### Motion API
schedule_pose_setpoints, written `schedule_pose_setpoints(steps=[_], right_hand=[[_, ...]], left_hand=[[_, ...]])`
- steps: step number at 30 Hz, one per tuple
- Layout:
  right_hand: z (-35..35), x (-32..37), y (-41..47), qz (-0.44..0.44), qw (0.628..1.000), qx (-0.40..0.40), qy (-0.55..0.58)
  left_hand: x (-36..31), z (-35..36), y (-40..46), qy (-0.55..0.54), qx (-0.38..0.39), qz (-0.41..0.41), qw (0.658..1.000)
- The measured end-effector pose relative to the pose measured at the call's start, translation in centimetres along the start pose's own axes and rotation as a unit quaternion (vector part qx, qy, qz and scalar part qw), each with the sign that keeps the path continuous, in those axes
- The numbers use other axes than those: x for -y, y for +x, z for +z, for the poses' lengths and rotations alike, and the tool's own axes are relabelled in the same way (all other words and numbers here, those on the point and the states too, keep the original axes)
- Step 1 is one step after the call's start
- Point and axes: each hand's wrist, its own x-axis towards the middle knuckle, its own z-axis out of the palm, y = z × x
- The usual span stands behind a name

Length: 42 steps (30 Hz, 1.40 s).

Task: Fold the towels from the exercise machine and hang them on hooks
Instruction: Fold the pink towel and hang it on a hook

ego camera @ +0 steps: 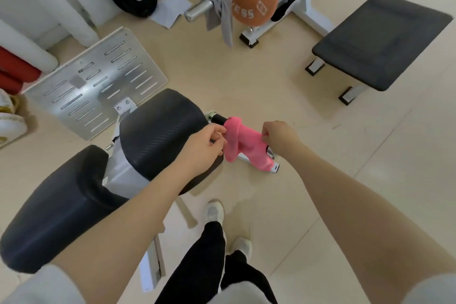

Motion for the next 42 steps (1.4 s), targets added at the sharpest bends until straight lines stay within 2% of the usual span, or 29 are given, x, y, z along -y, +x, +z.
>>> schedule_pose_setpoints(steps=[2, 4, 7, 9, 12, 16, 21, 23, 26, 29, 33, 38, 40, 42], right_hand=[[-0.6, 0.6, -0.1, 0.003, 0.999, 0.018, -0.026], [-1.9, 1.4, -0.3, -0.003, 1.0, 0.003, -0.002], [-6.1, 3.3, -0.6, 0.0, 0.989, -0.055, 0.141], [-9.4, 4.3, -0.7, 0.006, 0.966, -0.082, 0.246], [-13.9, 5.2, -1.1, -0.032, 0.921, -0.146, 0.36], [-19.8, 5.2, -3.0, -0.087, 0.869, -0.212, 0.437], [-25.1, 3.5, -4.3, -0.191, 0.802, -0.238, 0.513], [-26.6, 2.1, -4.6, -0.217, 0.784, -0.218, 0.54], [-27.9, -0.7, -4.8, -0.237, 0.788, -0.159, 0.545], [-28.3, -3.3, -5.1, -0.253, 0.806, -0.086, 0.527], [-28.6, -6.4, -4.6, -0.284, 0.818, -0.021, 0.499], [-28.2, -8.7, -4.0, -0.268, 0.817, 0.055, 0.507], [-28.3, -9.3, -4.1, -0.267, 0.802, 0.126, 0.52], [-28.5, -10.0, -4.0, -0.281, 0.805, 0.197, 0.485]], left_hand=[[-1.2, -1.2, 1.3, 0.007, 0.01, 0.008, 1.0], [-2.5, -2.4, 2.3, 0.003, 0.013, 0.018, 1.0], [-5.0, -4.1, 3.4, -0.014, 0.021, 0.032, 0.999], [-6.9, -4.9, 4.0, -0.026, 0.026, 0.044, 0.998], [-9.8, -5.8, 4.5, -0.06, 0.004, 0.086, 0.994], [-13.7, -7.0, 4.3, -0.075, -0.093, 0.182, 0.976], [-18.9, -7.6, 4.4, -0.041, -0.271, 0.29, 0.917], [-20.6, -7.1, 4.6, -0.023, -0.31, 0.323, 0.894], [-21.8, -5.3, 5.2, 0.018, -0.36, 0.323, 0.875], [-22.7, -2.3, 5.4, 0.029, -0.376, 0.241, 0.894], [-23.5, 1.3, 4.7, 0.002, -0.339, 0.174, 0.925], [-24.3, 4.0, 3.9, 0.008, -0.369, 0.069, 0.927], [-24.2, 4.1, 3.2, -0.009, -0.368, 0.033, 0.929], [-24.1, 3.8, 2.2, -0.05, -0.351, 0.018, 0.935]])
